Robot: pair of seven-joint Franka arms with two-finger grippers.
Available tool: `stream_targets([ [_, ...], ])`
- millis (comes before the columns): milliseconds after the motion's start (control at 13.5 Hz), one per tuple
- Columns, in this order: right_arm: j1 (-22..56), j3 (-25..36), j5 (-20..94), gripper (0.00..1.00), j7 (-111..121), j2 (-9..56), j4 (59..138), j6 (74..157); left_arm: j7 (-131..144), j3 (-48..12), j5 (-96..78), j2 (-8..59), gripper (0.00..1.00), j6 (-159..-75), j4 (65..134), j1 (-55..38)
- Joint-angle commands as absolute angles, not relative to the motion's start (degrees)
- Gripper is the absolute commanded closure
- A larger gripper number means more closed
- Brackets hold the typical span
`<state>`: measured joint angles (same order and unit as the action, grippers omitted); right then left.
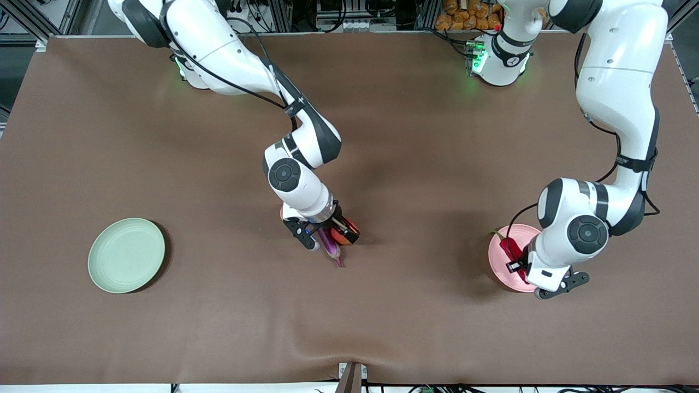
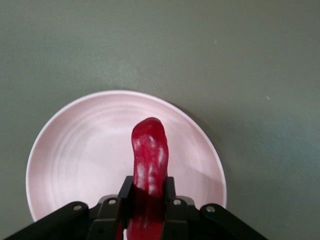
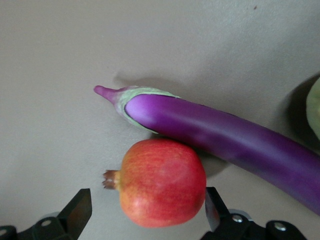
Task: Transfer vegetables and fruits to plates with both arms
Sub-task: 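Lower the pepper onto the pink plate while the right gripper grasps the pomegranate, then lift the pomegranate with the right gripper while the left gripper reaches the eggplant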
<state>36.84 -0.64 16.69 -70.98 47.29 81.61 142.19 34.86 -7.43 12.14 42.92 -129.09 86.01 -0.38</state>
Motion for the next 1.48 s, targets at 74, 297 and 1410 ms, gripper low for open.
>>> stream_targets([
  [74,37.97,0.18,16.26,0.00,-72.16,49.39,79.80,143.43,33.31,-8.09,11.08,43.33,0.00,-129.55,84.29,1.05],
  [297,37.97,0.18,16.35,0.00,-73.29,50.62,79.80,145.37,34.10,-8.35,10.73,42.28,0.00,-129.64,83.76,0.79],
  [1410,33.07,-0.17,16.52,0.63,-72.78,47.04,79.72,143.37,66.71,-12.30,5.01,40.25,0.00,-129.37,83.50,-15.20],
])
